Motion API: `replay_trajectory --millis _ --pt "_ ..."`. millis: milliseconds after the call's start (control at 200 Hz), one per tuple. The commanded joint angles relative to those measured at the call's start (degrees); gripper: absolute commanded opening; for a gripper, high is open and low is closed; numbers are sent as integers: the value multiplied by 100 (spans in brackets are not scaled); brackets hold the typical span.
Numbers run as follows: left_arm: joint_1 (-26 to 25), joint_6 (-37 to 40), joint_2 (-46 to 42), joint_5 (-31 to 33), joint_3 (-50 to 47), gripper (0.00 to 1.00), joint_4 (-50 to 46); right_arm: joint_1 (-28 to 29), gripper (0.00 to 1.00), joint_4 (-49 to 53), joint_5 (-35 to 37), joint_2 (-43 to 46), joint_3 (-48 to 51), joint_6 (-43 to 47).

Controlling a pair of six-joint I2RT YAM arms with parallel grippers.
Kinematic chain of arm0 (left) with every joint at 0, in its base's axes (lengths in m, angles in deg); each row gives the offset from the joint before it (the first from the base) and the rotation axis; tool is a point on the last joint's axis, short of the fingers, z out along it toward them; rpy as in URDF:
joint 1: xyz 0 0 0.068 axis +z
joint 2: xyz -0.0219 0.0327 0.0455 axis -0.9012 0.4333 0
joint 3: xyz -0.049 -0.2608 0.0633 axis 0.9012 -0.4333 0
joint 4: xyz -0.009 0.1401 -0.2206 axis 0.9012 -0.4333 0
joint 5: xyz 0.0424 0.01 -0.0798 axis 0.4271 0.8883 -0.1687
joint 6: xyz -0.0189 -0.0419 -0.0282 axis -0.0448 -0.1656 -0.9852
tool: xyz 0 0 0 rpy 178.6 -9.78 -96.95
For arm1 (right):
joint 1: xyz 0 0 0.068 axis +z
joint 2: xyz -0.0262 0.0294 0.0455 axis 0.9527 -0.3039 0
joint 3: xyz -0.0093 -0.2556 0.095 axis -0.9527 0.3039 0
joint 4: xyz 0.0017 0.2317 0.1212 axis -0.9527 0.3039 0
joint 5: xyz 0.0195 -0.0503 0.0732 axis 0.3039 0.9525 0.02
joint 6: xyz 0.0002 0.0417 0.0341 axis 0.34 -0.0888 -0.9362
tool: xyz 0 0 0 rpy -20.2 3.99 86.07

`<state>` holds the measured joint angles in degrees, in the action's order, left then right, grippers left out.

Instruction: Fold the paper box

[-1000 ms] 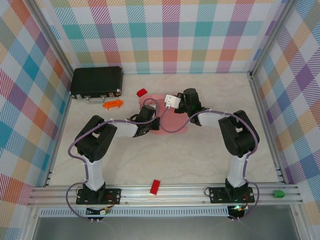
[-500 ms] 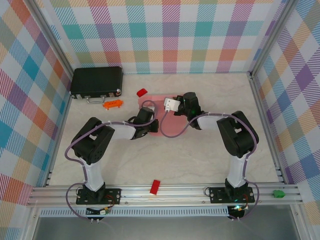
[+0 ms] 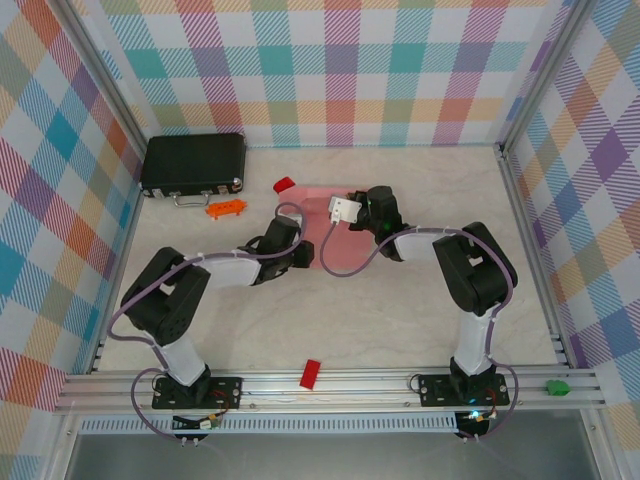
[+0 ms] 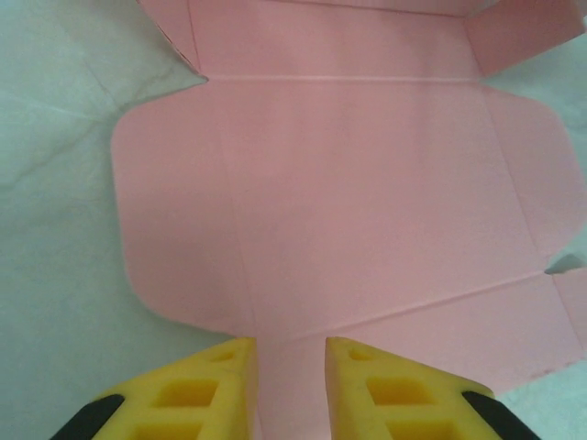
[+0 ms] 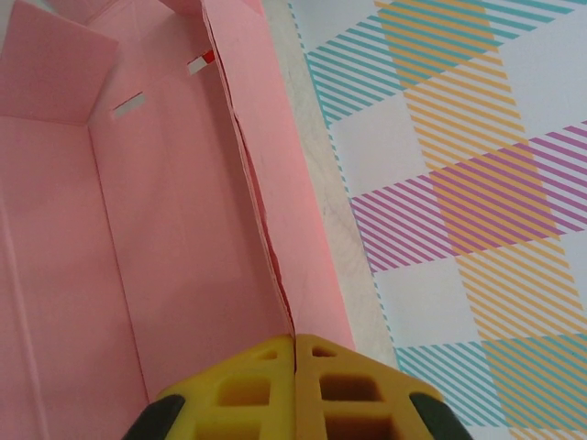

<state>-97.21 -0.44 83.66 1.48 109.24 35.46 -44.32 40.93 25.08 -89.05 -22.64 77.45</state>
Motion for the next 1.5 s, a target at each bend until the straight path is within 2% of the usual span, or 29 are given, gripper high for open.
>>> replay_trajectory --millis 0,60,120,200,275,335,445,645,815,1130,1270,1495 --pt "203 -127 -555 141 -114 26 -205 30 5 -252 78 -121 137 122" --pt "350 -149 -811 223 -118 26 -303 36 5 -257 92 -113 152 127" --pt "513 -192 -1043 340 -144 31 -358 34 5 -276 90 -104 165 133" --pt "753 -332 -1272 750 -115 35 -514 41 5 -294 89 -103 167 145" --pt "1055 -466 -1263 994 11 36 -722 58 5 -301 100 -105 174 157" --pt "1285 -500 -1139 949 180 36 -806 75 5 -308 100 -90 191 153" --pt "1543 -428 -740 880 625 36 -943 114 5 -327 105 -87 209 140" --pt "1780 -459 227 1237 1622 38 -1408 146 5 -367 144 -95 253 130" --pt "1812 -287 1174 1009 2670 37 -1884 172 5 -367 128 -68 297 122" --pt "1869 -325 2463 1155 4354 37 -2878 225 5 -367 136 -106 324 113" --pt "1865 -257 2755 773 4738 35 -2996 233 5 -336 159 -139 276 124" --pt "1873 99 2630 -604 4478 35 -2435 240 5 -316 170 -203 203 130"
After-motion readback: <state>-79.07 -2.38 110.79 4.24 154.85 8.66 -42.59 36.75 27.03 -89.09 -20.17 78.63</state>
